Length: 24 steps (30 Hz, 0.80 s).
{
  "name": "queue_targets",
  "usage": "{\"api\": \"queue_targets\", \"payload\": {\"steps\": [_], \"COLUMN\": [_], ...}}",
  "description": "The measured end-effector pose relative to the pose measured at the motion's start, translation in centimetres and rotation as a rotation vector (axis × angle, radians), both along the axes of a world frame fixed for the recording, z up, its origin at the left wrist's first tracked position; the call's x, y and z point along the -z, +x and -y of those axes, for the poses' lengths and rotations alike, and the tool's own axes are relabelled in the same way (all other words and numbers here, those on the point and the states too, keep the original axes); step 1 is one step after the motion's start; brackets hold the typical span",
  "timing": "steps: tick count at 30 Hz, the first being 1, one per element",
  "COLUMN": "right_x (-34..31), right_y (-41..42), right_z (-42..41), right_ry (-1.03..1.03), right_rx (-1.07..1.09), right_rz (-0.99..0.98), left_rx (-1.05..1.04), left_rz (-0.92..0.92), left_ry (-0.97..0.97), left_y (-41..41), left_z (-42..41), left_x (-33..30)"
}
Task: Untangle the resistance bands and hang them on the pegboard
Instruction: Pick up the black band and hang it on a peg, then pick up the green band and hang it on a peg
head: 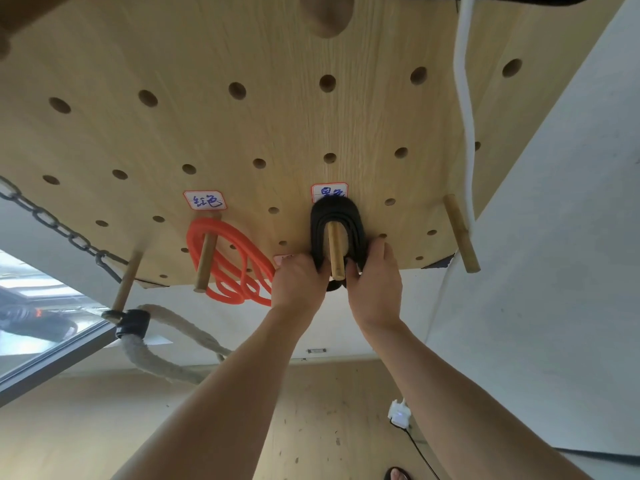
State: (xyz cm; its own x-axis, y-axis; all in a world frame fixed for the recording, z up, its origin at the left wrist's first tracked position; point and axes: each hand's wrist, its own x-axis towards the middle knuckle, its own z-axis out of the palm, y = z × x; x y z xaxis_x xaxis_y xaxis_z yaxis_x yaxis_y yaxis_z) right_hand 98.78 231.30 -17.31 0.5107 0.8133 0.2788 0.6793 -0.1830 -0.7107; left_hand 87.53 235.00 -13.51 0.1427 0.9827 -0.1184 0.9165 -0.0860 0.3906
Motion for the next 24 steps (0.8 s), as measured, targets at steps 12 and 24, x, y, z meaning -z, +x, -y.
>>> {"api": "queue_targets", "payload": {"steps": [12,24], "right_x": [-0.4,-1.1], "right_y": [-0.2,-2.4], "right_z": [0.2,6.3], "right_ry": [-0.078,0.087], "right_rx": [0.057,0.142], "right_rz": [0.025,0.037], "left_rx": [-0.084,0.115], "left_rz": [0.180,-0.006], "left_ry": [-0.081,0.098], "left_y": [-0.8,-5.7], "left_z": [-0.1,5.3], "left_x": [0.2,-1.7]}}
